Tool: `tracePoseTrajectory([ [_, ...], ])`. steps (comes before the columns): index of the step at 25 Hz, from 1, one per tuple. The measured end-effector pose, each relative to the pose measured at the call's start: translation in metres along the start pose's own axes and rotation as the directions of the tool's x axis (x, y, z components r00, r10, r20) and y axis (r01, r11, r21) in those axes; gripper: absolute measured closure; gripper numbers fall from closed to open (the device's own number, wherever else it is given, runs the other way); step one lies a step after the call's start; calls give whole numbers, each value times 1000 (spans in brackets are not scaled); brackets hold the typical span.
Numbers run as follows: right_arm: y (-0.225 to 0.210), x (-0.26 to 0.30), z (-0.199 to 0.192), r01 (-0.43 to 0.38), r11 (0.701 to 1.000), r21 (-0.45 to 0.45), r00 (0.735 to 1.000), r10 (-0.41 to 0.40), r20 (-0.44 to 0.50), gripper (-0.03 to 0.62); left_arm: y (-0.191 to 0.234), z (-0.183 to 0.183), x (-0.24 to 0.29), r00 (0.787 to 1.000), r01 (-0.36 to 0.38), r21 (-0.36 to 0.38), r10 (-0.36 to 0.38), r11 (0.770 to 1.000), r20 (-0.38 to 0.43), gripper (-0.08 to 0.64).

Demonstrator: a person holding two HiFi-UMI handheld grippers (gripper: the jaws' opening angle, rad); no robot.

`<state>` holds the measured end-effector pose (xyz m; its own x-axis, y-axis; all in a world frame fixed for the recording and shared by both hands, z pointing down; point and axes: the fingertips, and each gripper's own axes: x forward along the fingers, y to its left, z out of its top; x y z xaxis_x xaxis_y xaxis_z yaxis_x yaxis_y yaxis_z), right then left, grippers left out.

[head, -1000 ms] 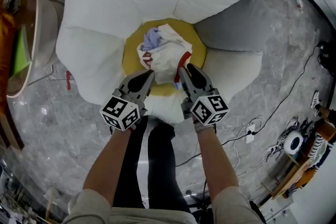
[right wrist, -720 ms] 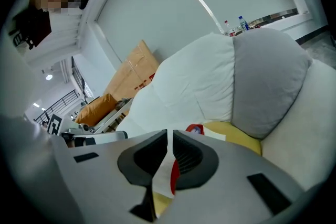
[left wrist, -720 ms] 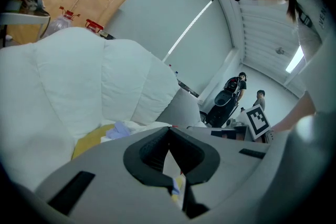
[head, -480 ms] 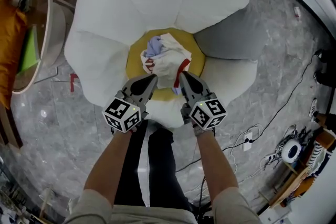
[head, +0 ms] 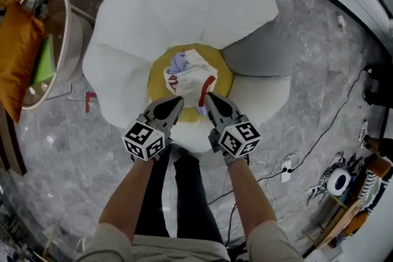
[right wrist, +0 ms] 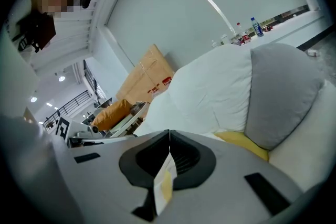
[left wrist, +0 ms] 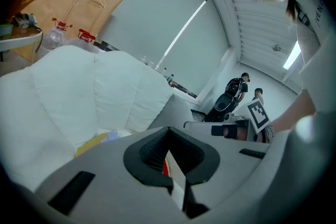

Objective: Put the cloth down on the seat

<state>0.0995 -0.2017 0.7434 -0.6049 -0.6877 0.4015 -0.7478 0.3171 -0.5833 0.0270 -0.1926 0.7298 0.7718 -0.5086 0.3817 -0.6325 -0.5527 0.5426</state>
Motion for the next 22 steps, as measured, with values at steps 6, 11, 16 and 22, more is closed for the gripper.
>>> tracePoseTrajectory([
  [6, 25, -16, 20, -20, 999, -27, 1000, 20, -14, 572, -21, 22, -10, 1000, 8, 14, -8, 1000, 12, 546],
  [11, 44, -27, 37, -34, 999, -41, 999, 34, -12, 574, -41, 38, -17, 1000, 23, 26, -23, 999, 12, 546],
  [16, 58, -40, 53, -52, 997, -50, 999, 52, -2, 574, -57, 53, -22, 999, 25, 26, -25, 999, 27, 546],
  [22, 78, -58, 69, -77, 995, -64, 997, 78, 13, 574, -75, 68, -36, 999, 25, 39, -26, 999, 25, 546],
])
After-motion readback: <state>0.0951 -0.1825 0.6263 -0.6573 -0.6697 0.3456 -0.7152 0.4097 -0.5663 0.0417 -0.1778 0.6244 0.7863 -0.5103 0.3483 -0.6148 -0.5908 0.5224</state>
